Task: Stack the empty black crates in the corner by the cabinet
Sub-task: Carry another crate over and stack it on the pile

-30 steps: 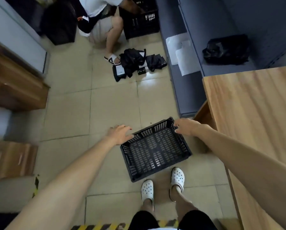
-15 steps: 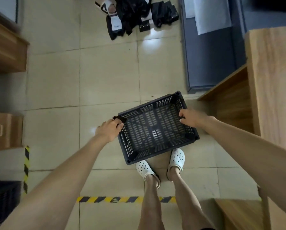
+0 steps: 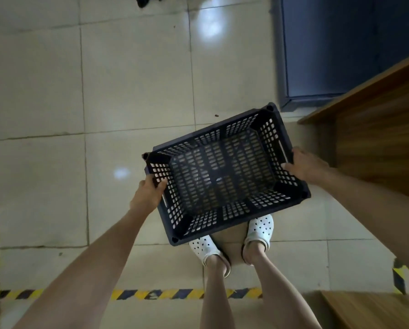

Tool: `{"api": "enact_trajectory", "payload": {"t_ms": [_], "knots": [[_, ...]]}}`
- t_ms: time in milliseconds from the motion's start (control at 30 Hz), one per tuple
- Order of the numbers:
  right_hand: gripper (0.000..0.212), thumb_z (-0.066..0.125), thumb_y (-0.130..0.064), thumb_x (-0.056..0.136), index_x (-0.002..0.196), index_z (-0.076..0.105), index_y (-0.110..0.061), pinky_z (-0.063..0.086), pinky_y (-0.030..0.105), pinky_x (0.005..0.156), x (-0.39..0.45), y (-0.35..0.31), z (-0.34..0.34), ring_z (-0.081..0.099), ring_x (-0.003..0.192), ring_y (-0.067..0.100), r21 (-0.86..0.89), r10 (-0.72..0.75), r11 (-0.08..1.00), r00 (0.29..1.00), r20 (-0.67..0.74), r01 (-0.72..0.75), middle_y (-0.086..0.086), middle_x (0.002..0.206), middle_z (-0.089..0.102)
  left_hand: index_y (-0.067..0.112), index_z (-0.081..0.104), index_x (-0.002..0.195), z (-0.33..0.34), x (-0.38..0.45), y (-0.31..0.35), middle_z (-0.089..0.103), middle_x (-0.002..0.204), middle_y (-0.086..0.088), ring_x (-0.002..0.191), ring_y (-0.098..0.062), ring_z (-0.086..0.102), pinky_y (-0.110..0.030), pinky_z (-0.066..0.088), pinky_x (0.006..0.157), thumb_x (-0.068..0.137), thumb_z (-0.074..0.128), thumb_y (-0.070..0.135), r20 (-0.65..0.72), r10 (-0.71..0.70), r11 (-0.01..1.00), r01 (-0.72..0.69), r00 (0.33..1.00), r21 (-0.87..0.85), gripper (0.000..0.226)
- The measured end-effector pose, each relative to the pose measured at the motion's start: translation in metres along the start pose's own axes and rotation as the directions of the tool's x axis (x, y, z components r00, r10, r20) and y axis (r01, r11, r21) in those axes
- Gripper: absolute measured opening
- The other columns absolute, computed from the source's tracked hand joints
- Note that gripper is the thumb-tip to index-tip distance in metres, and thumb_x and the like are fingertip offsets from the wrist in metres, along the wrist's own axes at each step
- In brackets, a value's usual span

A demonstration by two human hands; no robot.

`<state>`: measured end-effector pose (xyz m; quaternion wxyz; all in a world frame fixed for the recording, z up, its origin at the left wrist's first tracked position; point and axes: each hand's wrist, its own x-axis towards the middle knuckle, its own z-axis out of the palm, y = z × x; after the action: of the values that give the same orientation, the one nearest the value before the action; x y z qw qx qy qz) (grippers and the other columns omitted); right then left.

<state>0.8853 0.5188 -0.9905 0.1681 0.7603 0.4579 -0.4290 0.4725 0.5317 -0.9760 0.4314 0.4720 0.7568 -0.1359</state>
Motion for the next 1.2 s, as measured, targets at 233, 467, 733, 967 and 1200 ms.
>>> {"api": "enact_trajectory", "payload": {"t_ms": [233, 467, 733, 967, 1200], "knots": [[0.08, 0.065, -0.039, 0.088, 0.147, 0.022, -0.008, 0.037, 0.054, 0.107, 0.062, 0.005, 0.034, 0.037, 0.135, 0.041, 0.203, 0.174, 0.967, 0.981, -0.084, -0.154, 0.02, 0.149, 0.034, 0.01, 0.021, 0.147, 0.044, 0.047, -0.025, 0.04, 0.142, -0.016, 0.13, -0.037, 0.045, -0.05, 0.042, 0.104, 0.082, 0.075, 0.042, -0.041, -0.18, 0.898, 0.147, 0.983, -0.414, 0.09], [0.081, 0.069, -0.044, 0.083, 0.144, 0.027, -0.014, 0.04, 0.054, 0.106, 0.088, 0.028, 0.064, 0.047, 0.129, 0.037, 0.464, 0.215, 0.867, 0.976, -0.015, -0.184, 0.016, 0.145, 0.044, 0.007, 0.057, 0.125, 0.076, 0.065, -0.05, 0.067, 0.12, -0.007, 0.099, -0.024, 0.064, -0.039, 0.048, 0.084, 0.069, 0.082, 0.054, 0.07, -0.233, 0.74, 0.223, 0.97, -0.635, 0.077], [0.062, 0.069, -0.042, 0.084, 0.133, 0.048, -0.012, 0.046, 0.053, 0.1, 0.076, 0.04, 0.046, 0.06, 0.114, 0.033, 0.54, 0.21, 0.805, 0.969, 0.129, -0.246, 0.014, 0.125, 0.061, 0.002, 0.055, 0.125, 0.054, 0.049, -0.045, 0.058, 0.121, -0.011, 0.107, -0.03, 0.051, -0.041, 0.037, 0.089, 0.088, 0.065, 0.049, 0.154, -0.245, 0.706, 0.285, 0.957, -0.648, 0.061], [0.082, 0.059, -0.067, 0.078, 0.137, 0.048, -0.01, 0.043, 0.051, 0.104, 0.029, 0.015, 0.031, 0.056, 0.12, 0.035, 0.477, 0.224, 0.834, 0.96, 0.165, -0.277, 0.015, 0.133, 0.058, 0.0, 0.049, 0.135, 0.021, 0.014, -0.045, 0.054, 0.133, -0.014, 0.123, -0.036, 0.049, -0.049, 0.04, 0.101, 0.083, 0.065, 0.058, 0.164, -0.257, 0.742, 0.303, 0.953, -0.598, 0.08], [0.069, 0.05, -0.061, 0.089, 0.13, 0.054, -0.006, 0.045, 0.044, 0.099, -0.025, -0.042, -0.015, 0.058, 0.115, 0.035, 0.381, 0.18, 0.898, 0.975, 0.132, -0.218, 0.017, 0.127, 0.061, -0.002, 0.053, 0.127, -0.046, -0.044, -0.053, 0.058, 0.124, -0.016, 0.116, -0.035, 0.053, -0.046, 0.041, 0.097, 0.08, 0.062, 0.066, 0.128, -0.299, 0.786, 0.32, 0.946, -0.53, 0.083]]}}
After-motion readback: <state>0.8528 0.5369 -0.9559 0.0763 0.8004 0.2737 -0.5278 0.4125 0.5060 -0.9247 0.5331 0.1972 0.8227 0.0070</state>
